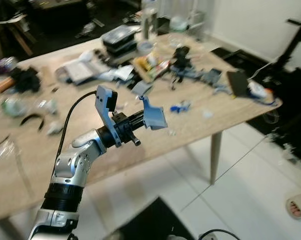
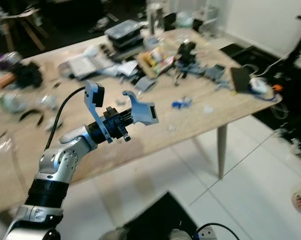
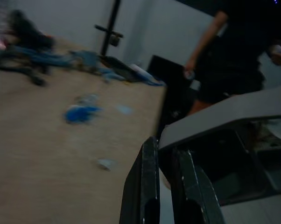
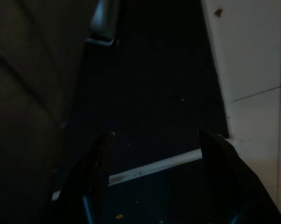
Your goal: Picking trash to rubbish bin
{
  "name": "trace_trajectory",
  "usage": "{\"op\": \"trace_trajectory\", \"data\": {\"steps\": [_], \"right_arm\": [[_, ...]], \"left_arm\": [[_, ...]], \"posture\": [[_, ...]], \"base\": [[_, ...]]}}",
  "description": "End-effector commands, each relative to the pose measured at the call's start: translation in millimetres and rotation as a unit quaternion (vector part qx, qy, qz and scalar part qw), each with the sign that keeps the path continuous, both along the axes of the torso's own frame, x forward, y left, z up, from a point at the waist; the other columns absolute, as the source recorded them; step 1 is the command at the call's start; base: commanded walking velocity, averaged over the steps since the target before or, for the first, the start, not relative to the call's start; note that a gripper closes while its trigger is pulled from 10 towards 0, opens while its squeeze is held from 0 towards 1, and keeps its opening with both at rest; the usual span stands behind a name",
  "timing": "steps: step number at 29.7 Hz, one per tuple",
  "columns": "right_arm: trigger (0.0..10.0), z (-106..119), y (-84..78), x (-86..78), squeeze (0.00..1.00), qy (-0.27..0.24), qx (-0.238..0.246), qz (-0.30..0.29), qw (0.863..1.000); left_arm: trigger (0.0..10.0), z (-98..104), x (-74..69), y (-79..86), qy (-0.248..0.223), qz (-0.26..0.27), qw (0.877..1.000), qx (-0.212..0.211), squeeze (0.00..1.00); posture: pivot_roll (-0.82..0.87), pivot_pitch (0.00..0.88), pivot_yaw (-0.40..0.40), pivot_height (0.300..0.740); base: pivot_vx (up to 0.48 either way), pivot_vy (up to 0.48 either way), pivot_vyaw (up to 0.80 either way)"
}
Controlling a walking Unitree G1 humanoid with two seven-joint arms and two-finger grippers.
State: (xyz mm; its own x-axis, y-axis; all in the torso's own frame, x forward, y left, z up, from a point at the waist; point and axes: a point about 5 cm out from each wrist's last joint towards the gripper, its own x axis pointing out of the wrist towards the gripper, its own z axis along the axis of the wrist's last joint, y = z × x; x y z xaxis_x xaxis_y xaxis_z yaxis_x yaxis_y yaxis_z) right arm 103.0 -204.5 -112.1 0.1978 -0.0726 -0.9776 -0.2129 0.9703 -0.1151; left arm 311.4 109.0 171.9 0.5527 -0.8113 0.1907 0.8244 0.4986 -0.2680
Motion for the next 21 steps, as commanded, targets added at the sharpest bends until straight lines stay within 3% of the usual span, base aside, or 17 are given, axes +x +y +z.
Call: {"op": "trace_trajectory", "data": {"steps": [1, 4, 5, 7, 10, 11, 13, 15, 16, 21], "right_arm": [[10.0, 0, 3.3, 2.3, 0.00, -0.005, 0.005, 0.009, 1.000], [10.0, 0, 3.3, 2.3, 0.00, -0.004, 0.005, 0.011, 1.000], [10.0, 0, 3.3, 2.4, 0.00, -0.004, 0.004, 0.015, 1.000], [10.0, 0, 3.3, 2.5, 0.00, -0.004, 0.004, 0.016, 1.000], [10.0, 0, 3.7, 2.7, 0.00, -0.003, 0.005, 0.020, 1.000], [10.0, 0, 3.7, 2.7, 0.00, -0.003, 0.005, 0.020, 1.000], [10.0, 0, 3.8, 2.7, 0.00, -0.001, 0.005, 0.024, 1.000], [10.0, 0, 4.0, 2.6, 0.00, 0.001, 0.004, 0.029, 1.000], [10.0, 0, 4.0, 2.6, 0.00, 0.001, 0.004, 0.029, 1.000], [10.0, 0, 4.4, 2.1, 0.00, 0.005, 0.008, 0.037, 0.999]], "left_arm": [[10.0, -12, -0.3, 10.7, 0.018, 0.007, 1.000, 0.016, 0.00], [10.0, -16, -0.1, 14.7, 0.024, 0.013, 0.999, 0.022, 0.00], [10.0, -37, 2.2, 32.1, 0.057, 0.045, 0.996, 0.048, 0.00], [10.0, -46, 2.5, 39.4, 0.071, 0.059, 0.994, 0.057, 0.00], [10.0, -86, -1.8, 73.6, 0.145, 0.122, 0.977, 0.099, 0.00], [10.0, -86, -1.8, 73.6, 0.145, 0.122, 0.977, 0.099, 0.00], [10.0, -114, -10.4, 94.4, 0.204, 0.167, 0.954, 0.141, 0.00], [10.0, -144, -25.3, 112.3, 0.257, 0.210, 0.920, 0.207, 0.00], [10.0, -144, -25.3, 112.3, 0.257, 0.210, 0.920, 0.207, 0.00], [10.0, -201, -75.5, 141.4, 0.370, 0.293, 0.820, 0.325, 0.00]], "posture": [[-0.04, 0.083, 0.036, 0.740], [-0.04, 0.083, 0.036, 0.740], [-0.04, 0.083, 0.036, 0.740], [-0.04, 0.083, 0.036, 0.740], [-0.03, 0.087, 0.037, 0.740], [-0.03, 0.087, 0.037, 0.740], [-0.03, 0.087, 0.037, 0.740], [-0.03, 0.092, 0.038, 0.740], [-0.03, 0.092, 0.038, 0.740], [-0.03, 0.103, 0.036, 0.740]], "base": [[-0.386, 0.000, 0.00], [-0.386, 0.000, 0.00], [-0.364, 0.000, 0.00], [-0.364, 0.000, 0.00], [-0.370, 0.000, 0.00], [-0.364, 0.000, 0.00], [-0.341, 0.000, 0.00], [-0.172, 0.000, 0.00], [0.000, 0.000, 0.00], [0.000, 0.000, -0.46]]}}
